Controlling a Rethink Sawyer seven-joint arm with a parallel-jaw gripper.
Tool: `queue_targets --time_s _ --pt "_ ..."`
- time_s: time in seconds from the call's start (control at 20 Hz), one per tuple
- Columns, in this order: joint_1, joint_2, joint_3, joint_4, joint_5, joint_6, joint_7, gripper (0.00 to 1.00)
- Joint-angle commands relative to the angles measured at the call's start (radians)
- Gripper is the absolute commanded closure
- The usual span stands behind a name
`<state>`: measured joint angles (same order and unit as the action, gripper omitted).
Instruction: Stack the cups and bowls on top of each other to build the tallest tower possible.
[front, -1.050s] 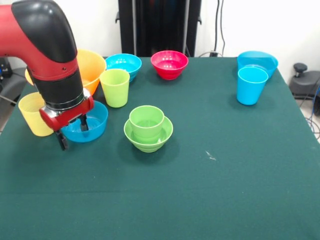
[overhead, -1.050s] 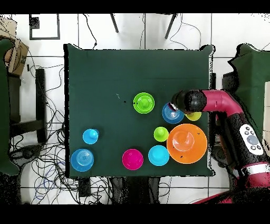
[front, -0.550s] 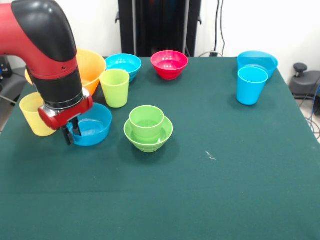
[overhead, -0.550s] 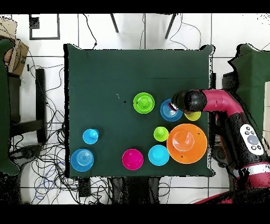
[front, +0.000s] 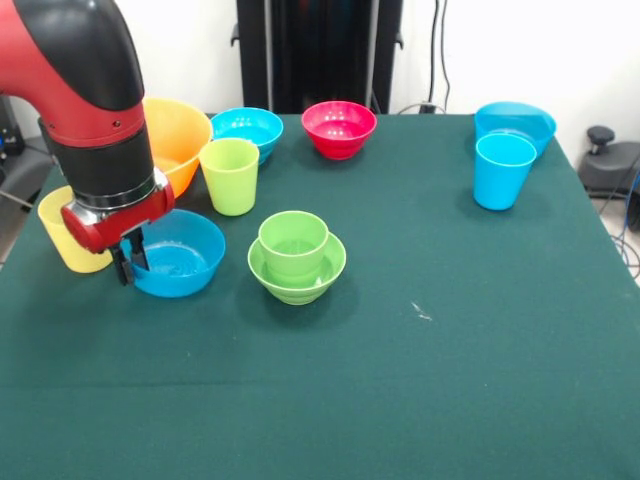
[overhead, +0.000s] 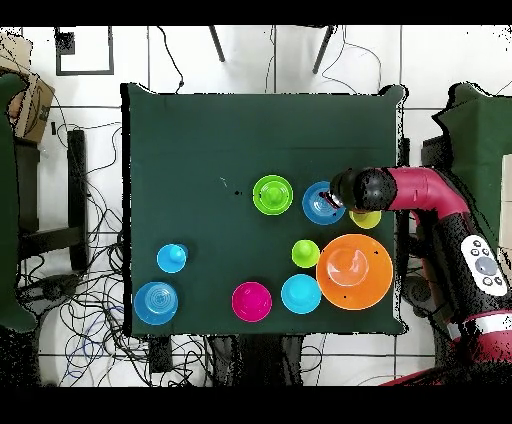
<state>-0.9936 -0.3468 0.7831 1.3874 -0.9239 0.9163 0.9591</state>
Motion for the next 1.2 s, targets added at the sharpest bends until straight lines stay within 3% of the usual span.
queue_targets --time_s 0.05,0.75,1.2 --pt "0.051 0.014 -0.064 0.006 -0.075 -0.044 -0.169 1.0" --pt "0.078 -0.016 -0.076 0.007 -0.038 0.038 -0.151 1.0" --pt "0.118 -0.045 -0.099 -0.005 0.015 0.154 -0.139 1.0"
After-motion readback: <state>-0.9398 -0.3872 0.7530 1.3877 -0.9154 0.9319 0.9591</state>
